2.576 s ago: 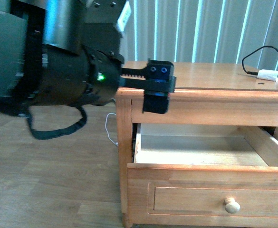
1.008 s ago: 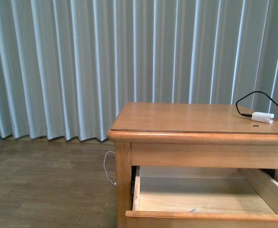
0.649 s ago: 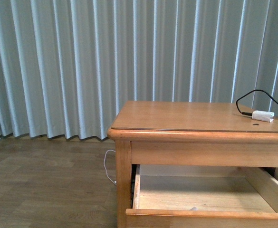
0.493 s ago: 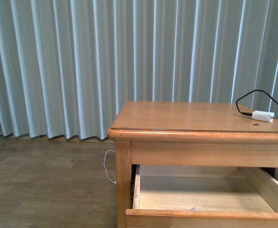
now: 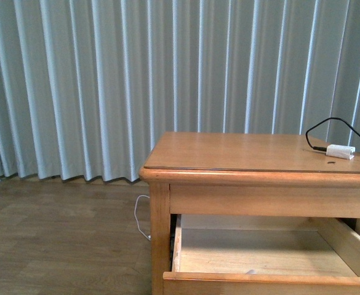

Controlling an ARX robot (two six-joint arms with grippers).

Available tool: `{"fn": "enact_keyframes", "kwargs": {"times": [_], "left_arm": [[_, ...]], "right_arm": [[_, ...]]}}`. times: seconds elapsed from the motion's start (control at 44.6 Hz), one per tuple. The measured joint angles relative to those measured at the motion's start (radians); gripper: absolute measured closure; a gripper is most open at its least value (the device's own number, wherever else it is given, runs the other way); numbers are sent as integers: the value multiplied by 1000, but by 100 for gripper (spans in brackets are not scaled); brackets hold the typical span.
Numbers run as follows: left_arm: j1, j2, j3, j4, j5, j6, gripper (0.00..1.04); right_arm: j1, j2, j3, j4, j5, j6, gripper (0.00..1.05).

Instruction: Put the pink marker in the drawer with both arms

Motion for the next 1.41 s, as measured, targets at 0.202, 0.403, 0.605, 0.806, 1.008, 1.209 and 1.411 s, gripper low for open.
{"fn": "enact_keyframes", "kwargs": {"times": [0.202,0.403,0.605,0.806,1.008,1.209,1.411], "left_arm": [[0,-1,0,-2,0,0,101],[0,-2,0,-2,0,0,76],[0,-2,0,-2,0,0,35],[0,-2,0,-2,0,0,7],[0,-2,0,-2,0,0,6],[0,-2,0,-2,0,0,6],[0,-2,0,-2,0,0,6]], "right_arm": [[0,0,0,0,0,0,9],[1,0,0,1,5,-3,9],[78,64,-9,91,245,-222,9],[27,345,-13,259,161,-282,9],[18,613,0,425,113,-297,9],[31,819,82,563,109,-280,9],[47,969,158,654,121,-254,9]]}}
